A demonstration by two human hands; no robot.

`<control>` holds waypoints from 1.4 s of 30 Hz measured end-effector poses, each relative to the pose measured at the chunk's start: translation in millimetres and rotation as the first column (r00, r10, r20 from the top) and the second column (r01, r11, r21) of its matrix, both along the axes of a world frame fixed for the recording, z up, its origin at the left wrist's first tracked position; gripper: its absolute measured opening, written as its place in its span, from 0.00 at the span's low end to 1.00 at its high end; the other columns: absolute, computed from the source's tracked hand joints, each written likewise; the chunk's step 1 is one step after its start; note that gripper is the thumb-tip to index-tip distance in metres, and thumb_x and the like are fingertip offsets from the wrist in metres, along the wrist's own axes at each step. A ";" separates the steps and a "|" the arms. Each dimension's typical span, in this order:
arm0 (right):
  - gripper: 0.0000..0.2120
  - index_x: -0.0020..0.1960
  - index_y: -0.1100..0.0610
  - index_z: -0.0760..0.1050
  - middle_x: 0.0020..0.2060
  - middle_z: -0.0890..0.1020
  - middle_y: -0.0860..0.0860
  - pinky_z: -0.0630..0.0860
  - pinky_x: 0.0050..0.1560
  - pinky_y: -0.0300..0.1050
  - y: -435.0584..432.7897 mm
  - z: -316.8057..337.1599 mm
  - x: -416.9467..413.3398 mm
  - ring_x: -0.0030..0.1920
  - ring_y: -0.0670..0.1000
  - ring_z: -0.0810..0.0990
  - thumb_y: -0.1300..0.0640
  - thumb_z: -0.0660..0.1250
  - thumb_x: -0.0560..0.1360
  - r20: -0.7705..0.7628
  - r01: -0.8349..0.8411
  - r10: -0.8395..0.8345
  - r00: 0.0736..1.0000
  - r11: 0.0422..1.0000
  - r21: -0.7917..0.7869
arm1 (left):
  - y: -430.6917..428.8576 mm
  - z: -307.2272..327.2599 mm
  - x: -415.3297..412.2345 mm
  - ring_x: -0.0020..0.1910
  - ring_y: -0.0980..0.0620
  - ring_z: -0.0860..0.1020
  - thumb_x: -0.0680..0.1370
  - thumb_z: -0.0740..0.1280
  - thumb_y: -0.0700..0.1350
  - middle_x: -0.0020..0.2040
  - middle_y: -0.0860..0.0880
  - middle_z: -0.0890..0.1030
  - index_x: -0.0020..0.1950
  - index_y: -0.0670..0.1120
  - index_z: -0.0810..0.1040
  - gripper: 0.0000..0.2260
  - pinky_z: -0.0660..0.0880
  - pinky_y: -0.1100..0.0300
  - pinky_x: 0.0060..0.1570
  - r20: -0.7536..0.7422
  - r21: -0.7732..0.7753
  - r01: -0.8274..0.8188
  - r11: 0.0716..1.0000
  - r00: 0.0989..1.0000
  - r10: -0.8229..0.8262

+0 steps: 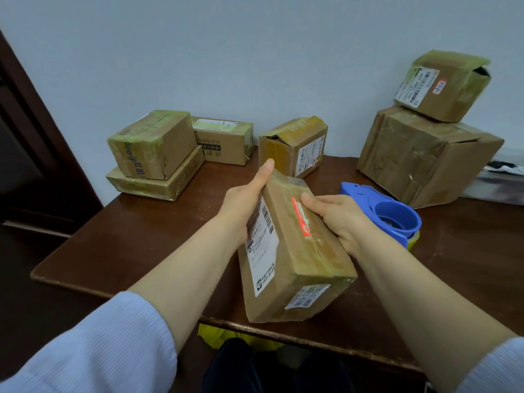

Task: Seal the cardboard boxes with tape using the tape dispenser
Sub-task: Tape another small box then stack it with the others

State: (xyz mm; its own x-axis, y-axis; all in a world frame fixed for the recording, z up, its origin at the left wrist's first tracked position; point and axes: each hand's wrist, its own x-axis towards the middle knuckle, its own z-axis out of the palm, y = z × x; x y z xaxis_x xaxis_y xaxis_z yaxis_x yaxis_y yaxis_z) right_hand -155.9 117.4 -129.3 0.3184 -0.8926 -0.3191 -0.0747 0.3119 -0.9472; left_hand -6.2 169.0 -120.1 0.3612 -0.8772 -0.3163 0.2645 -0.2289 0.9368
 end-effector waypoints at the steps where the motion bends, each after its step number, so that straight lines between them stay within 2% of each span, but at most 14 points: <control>1: 0.07 0.42 0.60 0.80 0.29 0.83 0.54 0.81 0.32 0.46 -0.7 -1.5 -1.0 0.27 0.50 0.82 0.56 0.70 0.75 0.006 0.011 -0.011 1.000 1.000 -0.001 | -2.2 1.2 -1.7 0.36 0.50 0.84 0.68 0.73 0.63 0.37 0.48 0.85 0.47 0.43 0.82 0.24 0.80 0.58 0.37 -0.013 0.007 -0.009 1.000 1.000 0.009; 5: 0.07 0.40 0.60 0.79 0.27 0.83 0.54 0.80 0.29 0.43 -1.5 -6.4 -4.4 0.25 0.49 0.81 0.57 0.70 0.74 0.060 0.060 -0.060 0.996 0.998 -0.004 | -7.4 -5.3 -0.9 0.42 0.46 0.84 0.69 0.74 0.58 0.41 0.45 0.85 0.44 0.42 0.83 0.19 0.81 0.51 0.48 -0.011 -0.027 -0.078 0.997 0.997 0.077; 13: 0.06 0.42 0.61 0.80 0.29 0.83 0.54 0.81 0.33 0.46 4.2 -0.5 -5.0 0.28 0.50 0.81 0.58 0.71 0.74 0.076 0.088 -0.085 0.993 0.996 -0.027 | 5.0 -13.4 12.2 0.38 0.56 0.82 0.78 0.66 0.36 0.44 0.49 0.83 0.63 0.43 0.78 0.14 0.77 0.66 0.31 -0.177 -0.126 -0.183 0.975 0.971 0.160; 15: 0.07 0.41 0.61 0.80 0.29 0.83 0.53 0.81 0.32 0.44 1.7 7.4 -6.4 0.28 0.49 0.82 0.57 0.70 0.74 0.037 0.099 -0.094 0.995 0.984 -0.148 | 8.7 -9.1 13.0 0.43 0.57 0.80 0.79 0.65 0.37 0.46 0.53 0.80 0.62 0.44 0.79 0.12 0.76 0.68 0.31 0.002 -0.137 -0.252 0.958 0.967 0.254; 17: 0.10 0.43 0.63 0.82 0.33 0.84 0.54 0.82 0.38 0.47 -1.9 16.2 -3.0 0.34 0.51 0.83 0.55 0.70 0.75 -0.124 0.068 -0.125 0.984 0.920 -0.386 | 11.7 -4.0 12.3 0.46 0.60 0.79 0.77 0.69 0.46 0.45 0.56 0.81 0.58 0.45 0.81 0.11 0.73 0.69 0.39 0.200 -0.224 -0.262 0.939 0.930 0.307; 19: 0.12 0.42 0.61 0.82 0.37 0.84 0.55 0.81 0.45 0.54 -1.0 22.1 6.7 0.41 0.56 0.83 0.51 0.69 0.74 -0.269 -0.030 -0.151 0.951 0.824 -0.566 | 14.5 2.3 6.6 0.44 0.55 0.82 0.74 0.71 0.54 0.43 0.52 0.84 0.51 0.44 0.84 0.14 0.77 0.63 0.44 0.226 -0.241 -0.179 0.954 0.946 0.234; 21: 0.16 0.35 0.57 0.80 0.33 0.83 0.51 0.79 0.43 0.52 4.8 23.9 17.3 0.40 0.54 0.82 0.45 0.68 0.74 -0.341 -0.102 -0.153 0.928 0.774 -0.625 | 16.2 3.9 3.7 0.41 0.51 0.84 0.73 0.72 0.53 0.42 0.47 0.85 0.49 0.42 0.84 0.14 0.80 0.59 0.41 0.185 -0.197 -0.135 0.971 0.967 0.173; 23: 0.24 0.36 0.62 0.77 0.31 0.79 0.55 0.74 0.42 0.47 7.0 23.7 25.3 0.37 0.50 0.78 0.40 0.64 0.74 -0.231 0.005 -0.173 0.958 0.810 -0.586 | 19.0 2.7 7.2 0.36 0.50 0.84 0.74 0.72 0.50 0.40 0.46 0.85 0.48 0.41 0.83 0.12 0.80 0.59 0.35 0.077 -0.152 -0.146 0.978 0.984 0.159; 25: 0.29 0.47 0.65 0.78 0.43 0.82 0.58 0.76 0.52 0.49 3.2 23.7 29.2 0.44 0.54 0.80 0.37 0.63 0.73 -0.040 0.149 -0.181 0.983 0.900 -0.409 | 23.1 -1.8 9.9 0.34 0.51 0.83 0.75 0.71 0.51 0.38 0.47 0.85 0.46 0.43 0.83 0.11 0.80 0.58 0.35 -0.009 -0.119 -0.141 0.983 0.990 0.141; 27: 0.36 0.55 0.64 0.77 0.52 0.82 0.60 0.74 0.60 0.57 4.8 22.2 34.3 0.53 0.60 0.80 0.31 0.65 0.67 0.049 0.150 -0.142 0.989 0.949 -0.276 | 26.9 -7.5 10.5 0.34 0.52 0.83 0.75 0.70 0.51 0.37 0.47 0.85 0.47 0.43 0.82 0.11 0.81 0.59 0.36 -0.033 -0.121 -0.139 0.983 0.990 0.136; 30: 0.35 0.50 0.55 0.78 0.50 0.83 0.55 0.77 0.57 0.57 10.5 17.3 45.3 0.51 0.56 0.81 0.27 0.68 0.59 0.095 0.145 -0.125 0.988 0.959 -0.245 | 30.2 -11.9 10.5 0.37 0.51 0.83 0.75 0.69 0.51 0.40 0.46 0.85 0.49 0.42 0.82 0.13 0.81 0.58 0.38 -0.052 -0.156 -0.130 0.979 0.991 0.123; 38: 0.12 0.42 0.54 0.75 0.46 0.81 0.56 0.76 0.59 0.57 -4.1 16.3 44.1 0.47 0.53 0.78 0.48 0.75 0.70 0.189 0.223 -0.189 0.964 0.958 -0.181 | 32.0 -11.9 8.2 0.34 0.53 0.83 0.76 0.68 0.51 0.37 0.48 0.85 0.48 0.44 0.82 0.11 0.80 0.60 0.36 -0.020 -0.189 -0.113 0.976 0.994 0.111; 40: 0.05 0.43 0.53 0.76 0.49 0.82 0.56 0.76 0.60 0.58 -7.3 14.8 40.6 0.51 0.54 0.80 0.56 0.72 0.73 0.217 0.263 -0.226 0.950 0.951 -0.160 | 31.6 -9.9 6.8 0.33 0.53 0.82 0.77 0.68 0.51 0.37 0.48 0.85 0.48 0.44 0.82 0.10 0.80 0.60 0.35 -0.020 -0.193 -0.107 0.975 0.994 0.105; 42: 0.08 0.45 0.51 0.76 0.50 0.82 0.55 0.76 0.60 0.57 -7.4 14.0 35.2 0.54 0.56 0.80 0.64 0.65 0.76 0.243 0.284 -0.246 0.938 0.949 -0.136 | 30.7 -7.6 4.9 0.33 0.54 0.82 0.77 0.68 0.50 0.37 0.48 0.85 0.48 0.44 0.82 0.10 0.81 0.61 0.35 -0.019 -0.199 -0.105 0.974 0.994 0.103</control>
